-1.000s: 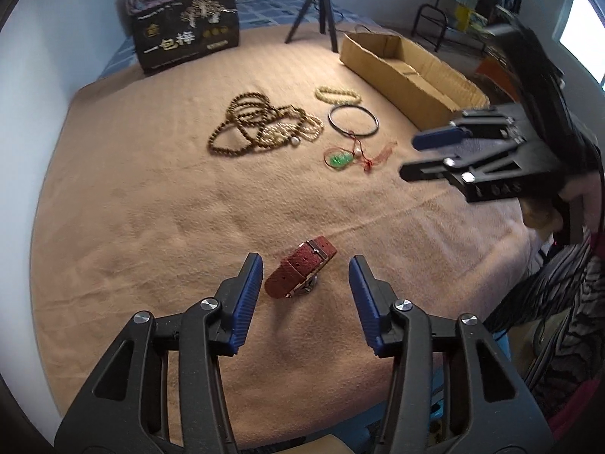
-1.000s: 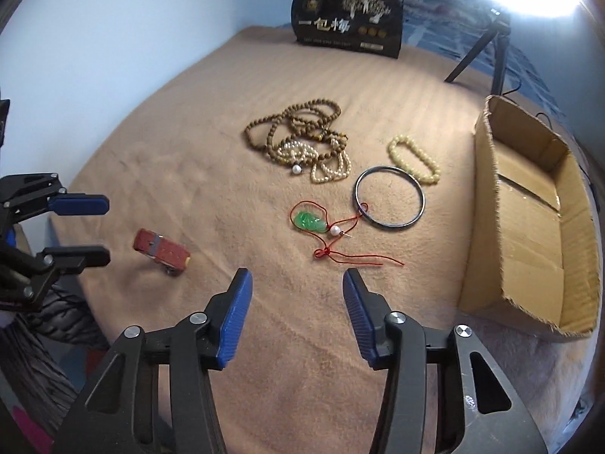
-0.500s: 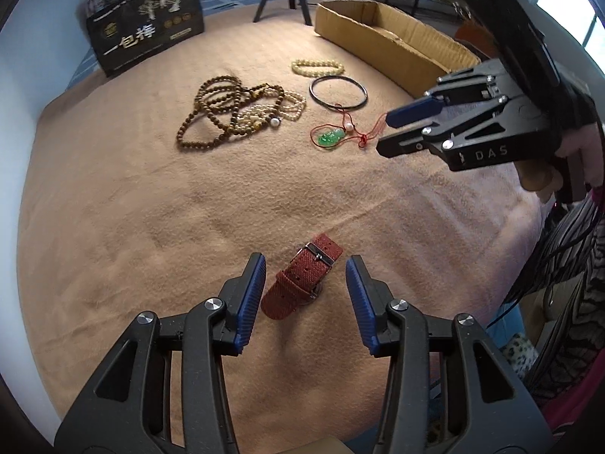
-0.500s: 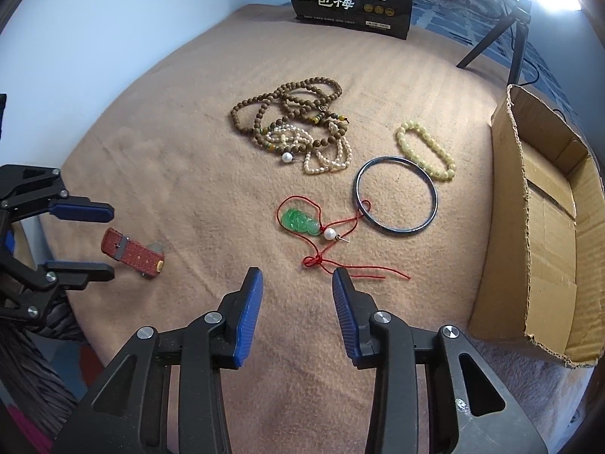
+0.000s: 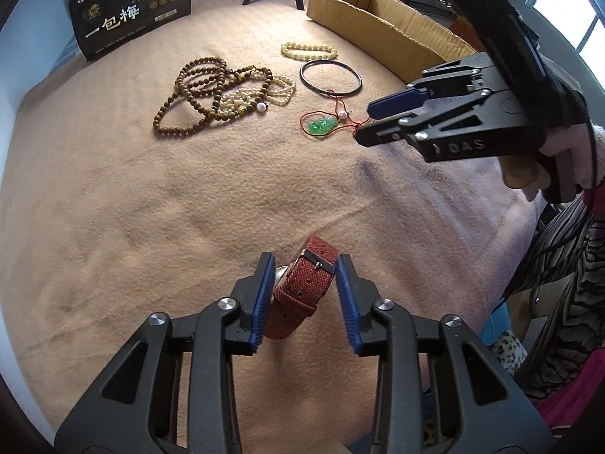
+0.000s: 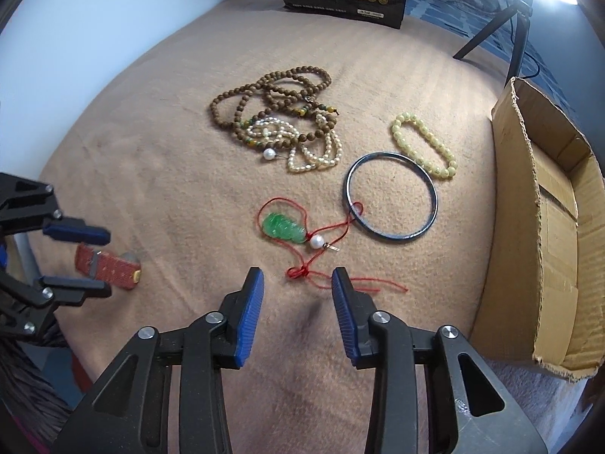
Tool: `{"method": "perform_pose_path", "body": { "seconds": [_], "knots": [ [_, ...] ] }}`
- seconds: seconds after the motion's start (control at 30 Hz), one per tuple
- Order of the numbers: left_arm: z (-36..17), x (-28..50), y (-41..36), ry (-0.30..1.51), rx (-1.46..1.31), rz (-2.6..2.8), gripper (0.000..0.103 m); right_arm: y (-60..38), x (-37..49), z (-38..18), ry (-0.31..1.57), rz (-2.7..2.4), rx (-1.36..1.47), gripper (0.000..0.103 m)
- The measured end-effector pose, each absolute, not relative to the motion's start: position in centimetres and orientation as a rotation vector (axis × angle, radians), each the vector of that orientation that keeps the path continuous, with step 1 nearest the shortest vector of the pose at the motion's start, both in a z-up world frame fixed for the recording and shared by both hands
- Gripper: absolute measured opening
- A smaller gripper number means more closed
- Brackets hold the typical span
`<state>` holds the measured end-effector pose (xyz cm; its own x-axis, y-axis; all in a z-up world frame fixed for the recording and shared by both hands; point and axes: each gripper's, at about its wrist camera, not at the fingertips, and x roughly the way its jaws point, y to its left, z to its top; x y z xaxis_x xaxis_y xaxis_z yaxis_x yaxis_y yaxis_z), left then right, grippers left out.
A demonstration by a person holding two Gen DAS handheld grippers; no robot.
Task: Organize jewelry
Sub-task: 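Close left tool on red watch strap while right tool grips jade pendant string, then carry the watch with left tool into box while right tool carries pendant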
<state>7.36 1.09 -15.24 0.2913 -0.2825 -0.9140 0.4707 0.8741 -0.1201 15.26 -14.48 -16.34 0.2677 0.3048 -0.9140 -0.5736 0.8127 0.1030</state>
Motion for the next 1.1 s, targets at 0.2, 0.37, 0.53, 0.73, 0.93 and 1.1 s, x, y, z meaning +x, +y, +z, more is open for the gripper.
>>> {"method": "perform_pose_path", "body": {
  "seconds": [0.2,0.37,0.53,0.73,0.93,1.1],
  "knots": [
    [-15.4,7.5,1.0,1.179,0.170,-0.509,0.028,-14.2,15.6,-16.9,1.168,0.595,-0.271,0.024],
    [-15.4,7.6,1.2,1.181,0.160,-0.505,0.028,-13.6,15.2,-17.4,1.164,0.594,-0.320,0.022],
    [-15.4,7.7,1.3,1.183,0.148,-0.496,0.027,-13.3,15.2,-17.6,1.153,0.579,-0.358,0.011],
    [-15.3,7.9,1.5,1.186,0.114,-0.484,0.020,-13.7,15.4,-17.3,1.152,0.578,-0.333,0.004],
    [-15.1,7.9,1.5,1.180,0.112,-0.476,0.020,-14.1,15.3,-16.1,1.120,0.584,-0.311,0.003],
    [-14.3,8.0,1.7,1.165,0.094,-0.470,0.020,-14.4,15.0,-14.0,1.076,0.589,-0.280,0.002]
  ]
}}
